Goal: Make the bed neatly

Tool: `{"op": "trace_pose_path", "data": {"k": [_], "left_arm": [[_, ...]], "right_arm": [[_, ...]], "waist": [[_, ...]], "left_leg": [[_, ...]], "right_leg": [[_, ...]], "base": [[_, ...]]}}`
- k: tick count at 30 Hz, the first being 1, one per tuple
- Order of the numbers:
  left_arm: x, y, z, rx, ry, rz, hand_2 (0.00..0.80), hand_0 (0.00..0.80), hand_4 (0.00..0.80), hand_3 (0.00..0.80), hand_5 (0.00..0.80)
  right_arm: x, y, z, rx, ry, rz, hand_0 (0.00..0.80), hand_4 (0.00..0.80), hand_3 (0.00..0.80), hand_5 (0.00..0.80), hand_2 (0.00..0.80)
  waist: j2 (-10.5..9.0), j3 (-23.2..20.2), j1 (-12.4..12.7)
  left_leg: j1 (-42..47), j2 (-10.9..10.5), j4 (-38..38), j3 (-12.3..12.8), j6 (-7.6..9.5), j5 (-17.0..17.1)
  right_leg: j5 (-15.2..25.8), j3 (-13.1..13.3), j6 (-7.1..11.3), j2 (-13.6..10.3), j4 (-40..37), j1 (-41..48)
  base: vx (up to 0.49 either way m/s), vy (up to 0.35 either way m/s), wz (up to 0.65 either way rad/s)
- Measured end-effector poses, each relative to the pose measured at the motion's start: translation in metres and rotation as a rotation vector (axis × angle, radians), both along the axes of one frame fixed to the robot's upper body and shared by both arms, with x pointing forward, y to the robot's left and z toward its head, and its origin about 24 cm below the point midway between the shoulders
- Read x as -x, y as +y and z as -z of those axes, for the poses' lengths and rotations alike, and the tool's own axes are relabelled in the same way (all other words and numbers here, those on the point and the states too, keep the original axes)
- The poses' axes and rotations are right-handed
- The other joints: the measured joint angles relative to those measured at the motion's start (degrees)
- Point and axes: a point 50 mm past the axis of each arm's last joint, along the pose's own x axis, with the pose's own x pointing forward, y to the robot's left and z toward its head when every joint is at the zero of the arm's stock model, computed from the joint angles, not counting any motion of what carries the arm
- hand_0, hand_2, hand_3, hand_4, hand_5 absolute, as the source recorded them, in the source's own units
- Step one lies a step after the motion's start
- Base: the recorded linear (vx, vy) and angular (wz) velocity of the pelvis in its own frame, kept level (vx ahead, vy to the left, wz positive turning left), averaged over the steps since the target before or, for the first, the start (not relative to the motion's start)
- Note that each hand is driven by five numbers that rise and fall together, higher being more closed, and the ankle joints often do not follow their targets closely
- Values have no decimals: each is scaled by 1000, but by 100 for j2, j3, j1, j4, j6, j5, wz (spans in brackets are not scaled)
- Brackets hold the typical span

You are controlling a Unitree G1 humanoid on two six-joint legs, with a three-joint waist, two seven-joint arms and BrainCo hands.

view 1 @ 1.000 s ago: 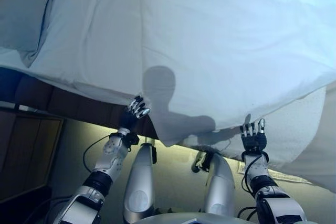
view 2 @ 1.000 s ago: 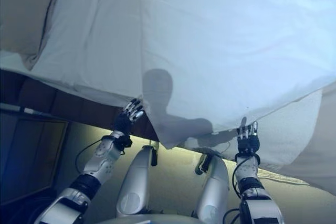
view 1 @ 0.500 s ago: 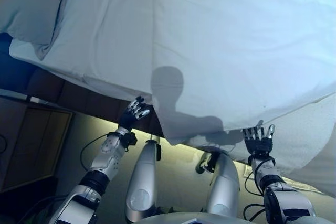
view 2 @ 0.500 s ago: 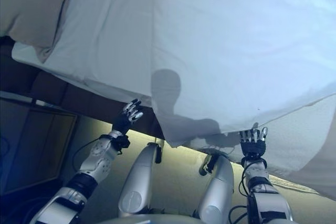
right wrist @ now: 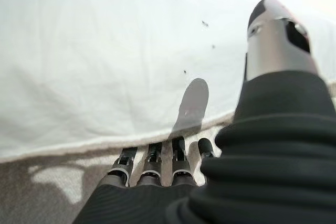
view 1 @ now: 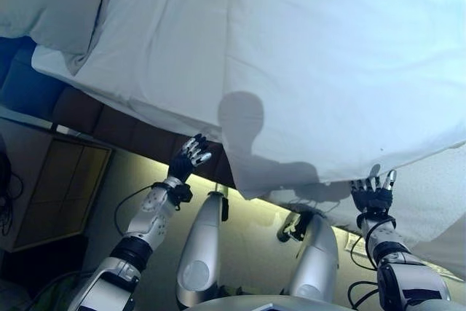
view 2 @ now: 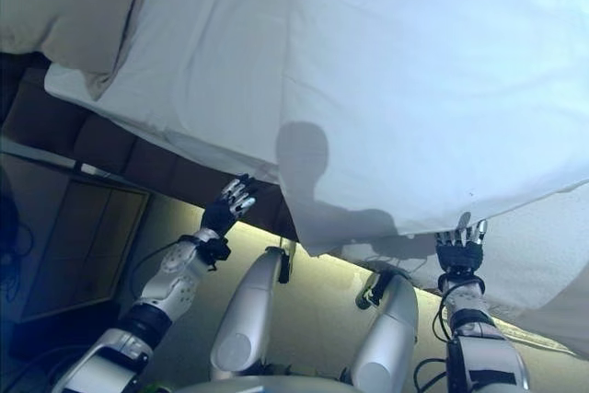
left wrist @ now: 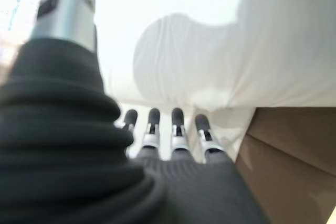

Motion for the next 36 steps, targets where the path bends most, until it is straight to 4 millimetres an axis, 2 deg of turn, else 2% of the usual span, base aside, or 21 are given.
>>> {"op": "trace_pose_path", "data": {"k": [1,3,4,7,8,9,10,14,18,22,24,30,34,36], "left_arm": [[0,0,1,0,5,3,0,0,0,0,0],[1,0,2,-1,15,6,0,0,0,0,0],[1,0,2,-2,16,6,0,0,0,0,0],[2,2,4,-8,26,12,0,0,0,0,0],[4,2,6,-9,37,12,0,0,0,0,0],[6,2,8,-11,50,15,0,0,0,0,0],[7,2,10,-15,58,18,0,0,0,0,0],[8,6,11,-36,63,22,0,0,0,0,0],[15,7,18,-44,89,25,0,0,0,0,0],[17,5,20,-48,100,36,0,0,0,0,0],[17,4,20,-47,102,39,0,0,0,0,0],[21,6,25,-53,133,13,0,0,0,0,0],[33,11,39,-91,197,-25,0,0,0,0,0],[40,13,45,-168,212,-38,0,0,0,0,0]], "right_arm": [[0,0,0,-1,0,-3,0,0,0,0,0],[-1,0,-1,-1,-9,-13,122,122,122,122,122],[-1,-1,-2,1,-16,-16,348,348,348,348,348],[1,0,0,-7,-13,-23,612,612,612,612,612],[1,0,0,-9,-13,-25,728,728,728,728,728],[2,-1,0,-10,-11,-25,781,781,781,781,781],[4,-1,2,-13,-4,-21,800,800,800,800,800],[10,-2,6,-38,11,-3,800,800,800,800,800],[8,2,8,-59,25,-1,800,800,800,800,800],[11,6,13,-57,41,-2,800,800,800,800,800],[12,6,13,-8,60,-18,800,800,800,800,800],[11,10,13,201,128,-141,800,800,800,800,800],[4,29,9,324,161,-279,800,800,800,800,800],[-4,44,6,388,174,-362,800,800,800,800,800]], "waist": [[-3,-2,13],[-19,-7,24],[-41,-18,24],[-147,-77,35],[-157,-92,36],[-154,-98,37],[-198,-122,29],[-285,-180,162],[-290,-194,170],[-349,-241,167],[-360,-267,166],[-429,-457,195],[-480,-690,284],[-505,-773,296]], "left_leg": [[48,-1,-2,-1,-2,-2],[173,-3,-27,10,-8,-5],[216,-4,-61,20,3,2],[255,-6,-84,26,47,56],[256,-3,13,20,42,42],[273,-4,51,27,14,-13],[297,-30,47,65,29,-33],[410,-52,-41,91,59,-26],[488,-51,-161,169,125,23],[538,-49,-351,228,113,108],[707,-16,-499,312,151,145],[1298,-1,-1028,321,97,248],[1791,19,-1422,314,100,340],[2035,22,-1607,317,96,373]], "right_leg": [[-6,-18,18,-13,-10,69],[-22,-80,48,-62,-28,231],[-34,-108,41,-81,-49,283],[-61,-206,51,-136,-79,384],[-84,-211,70,-152,-68,408],[-74,-205,126,-160,-39,462],[-39,-185,200,-188,-48,509],[-24,-157,178,-243,-69,618],[-63,-180,133,-284,-108,676],[-36,-191,163,-290,-176,683],[-23,-258,181,-308,-258,832],[-2,-428,219,-242,-607,1409],[1,-503,223,-118,-903,1834],[9,-530,238,-70,-1033,2038]], "base": [[103,-6,9],[52,-20,12],[5,-35,16],[78,-38,15],[120,-23,-2],[99,-8,-6],[82,2,2],[26,2,8],[-10,0,6],[3,10,3],[37,7,5],[117,-17,2],[129,-21,-9],[107,-8,-8]]}}
